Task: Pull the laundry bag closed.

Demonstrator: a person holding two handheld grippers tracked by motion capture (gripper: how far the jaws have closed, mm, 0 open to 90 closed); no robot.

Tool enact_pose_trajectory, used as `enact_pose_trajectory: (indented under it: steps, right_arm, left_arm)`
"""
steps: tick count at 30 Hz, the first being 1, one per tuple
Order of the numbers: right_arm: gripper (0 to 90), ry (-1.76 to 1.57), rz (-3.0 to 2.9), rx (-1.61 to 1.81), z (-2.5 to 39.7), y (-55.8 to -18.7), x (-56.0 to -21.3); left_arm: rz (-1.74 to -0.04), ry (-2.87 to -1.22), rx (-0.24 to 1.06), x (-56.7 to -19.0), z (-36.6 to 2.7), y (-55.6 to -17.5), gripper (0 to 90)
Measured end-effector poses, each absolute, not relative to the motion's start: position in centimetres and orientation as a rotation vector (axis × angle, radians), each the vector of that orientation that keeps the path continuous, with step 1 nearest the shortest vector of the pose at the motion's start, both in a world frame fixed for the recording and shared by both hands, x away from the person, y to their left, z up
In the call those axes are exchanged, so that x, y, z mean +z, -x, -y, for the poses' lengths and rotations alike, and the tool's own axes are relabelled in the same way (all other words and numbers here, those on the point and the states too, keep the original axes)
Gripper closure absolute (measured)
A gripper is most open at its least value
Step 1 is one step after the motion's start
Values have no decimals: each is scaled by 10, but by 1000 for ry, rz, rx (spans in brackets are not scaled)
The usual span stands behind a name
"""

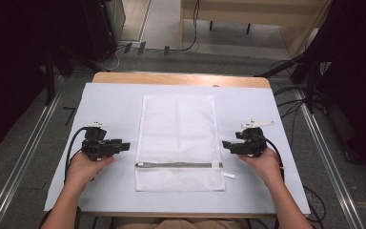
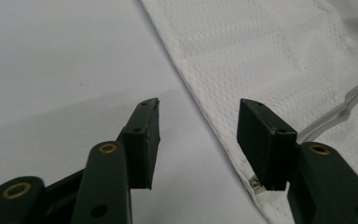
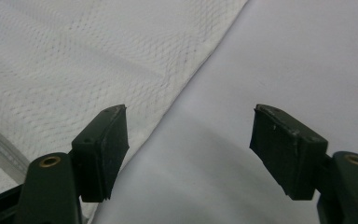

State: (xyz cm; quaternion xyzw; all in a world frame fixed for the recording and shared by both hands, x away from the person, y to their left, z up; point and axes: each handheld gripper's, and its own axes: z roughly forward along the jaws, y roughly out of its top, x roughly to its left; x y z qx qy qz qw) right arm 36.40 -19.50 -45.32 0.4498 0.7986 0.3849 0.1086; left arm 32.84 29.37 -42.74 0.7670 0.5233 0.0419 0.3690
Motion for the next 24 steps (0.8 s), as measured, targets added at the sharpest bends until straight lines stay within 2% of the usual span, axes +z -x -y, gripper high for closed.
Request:
enact_pose_trajectory:
  steps: [4, 6, 11, 15, 18, 22, 24]
  right_arm:
    - [268, -1331, -2360, 1117, 195, -365, -455]
    - [299, -1316, -2360, 1107, 194, -365, -454]
    - [343, -1305, -2348, 1112, 195, -363, -453]
    - [366, -1309, -2354, 1088, 195, -363, -454]
    - [380, -1307, -2343, 1072, 196, -362, -454]
    - [400, -1324, -2346, 1086, 196, -363, -454]
    - [406, -1317, -2353, 1079, 196, -364, -455]
  left_arm:
    - [-1357, -1994, 66, -431, -293, -330, 409]
    - [-1343, -1999, 75, -430, -293, -329, 397]
    - [-1315, -1980, 101, -428, -292, -326, 414]
    - [-1299, -1978, 126, -426, -292, -324, 481]
    - [-1331, -1963, 97, -426, -295, -325, 483]
    - [-1357, -1971, 74, -427, -296, -327, 430]
    - [-1399, -1961, 59, -427, -297, -328, 461]
